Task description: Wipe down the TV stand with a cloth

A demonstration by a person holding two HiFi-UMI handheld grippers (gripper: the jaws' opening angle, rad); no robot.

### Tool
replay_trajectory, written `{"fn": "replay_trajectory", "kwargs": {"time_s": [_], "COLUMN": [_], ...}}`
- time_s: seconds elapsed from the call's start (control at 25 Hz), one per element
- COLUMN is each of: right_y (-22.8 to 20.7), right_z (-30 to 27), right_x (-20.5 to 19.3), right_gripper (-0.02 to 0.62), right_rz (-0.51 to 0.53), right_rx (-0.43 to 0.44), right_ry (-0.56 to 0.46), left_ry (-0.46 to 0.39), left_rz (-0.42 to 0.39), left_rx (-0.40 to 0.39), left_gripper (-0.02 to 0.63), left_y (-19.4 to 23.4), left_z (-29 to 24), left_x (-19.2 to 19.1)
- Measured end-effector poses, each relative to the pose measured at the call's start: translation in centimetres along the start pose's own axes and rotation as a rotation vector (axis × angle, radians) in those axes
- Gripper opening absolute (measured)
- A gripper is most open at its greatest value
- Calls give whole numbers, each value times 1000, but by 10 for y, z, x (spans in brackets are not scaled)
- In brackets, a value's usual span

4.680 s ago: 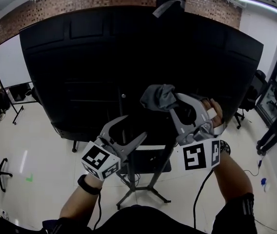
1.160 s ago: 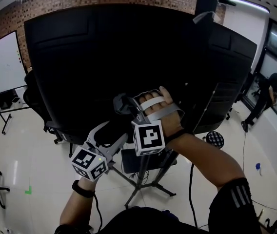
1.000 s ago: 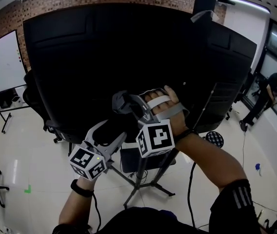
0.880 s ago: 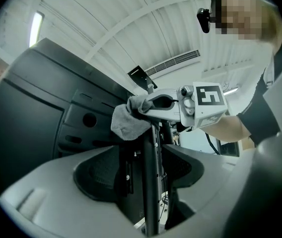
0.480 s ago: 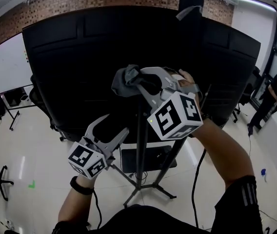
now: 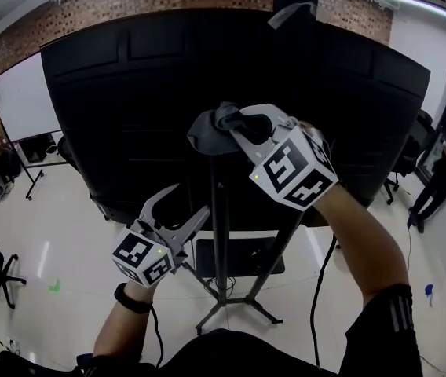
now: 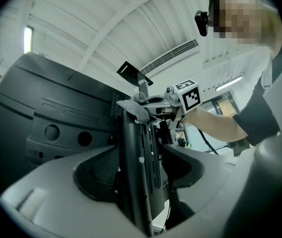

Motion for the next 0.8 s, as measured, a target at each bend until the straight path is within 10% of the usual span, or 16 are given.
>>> {"fn": "replay_trajectory", "kwargs": {"time_s": [0.8], "right_y": [81], "right_z": [21], "right_x": [-65], "right_gripper": [15], "right_rz": [131], "right_rx": [-25], "right_ry": [-170], "left_ry": [88], "left_rz": [32], "left_rx": [130], "left_gripper": [293], "left_y": [-39], "left_z": [-11], "left_x": [-42]}}
Point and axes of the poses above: the fingertips, and each gripper's own axes: z backward along the fingers, y to its left, x out of its top, the point moved 10 cm from there along z, backward along the fingers, and after that the axes turned 12 degrees about -x, right-handed, at the moved point
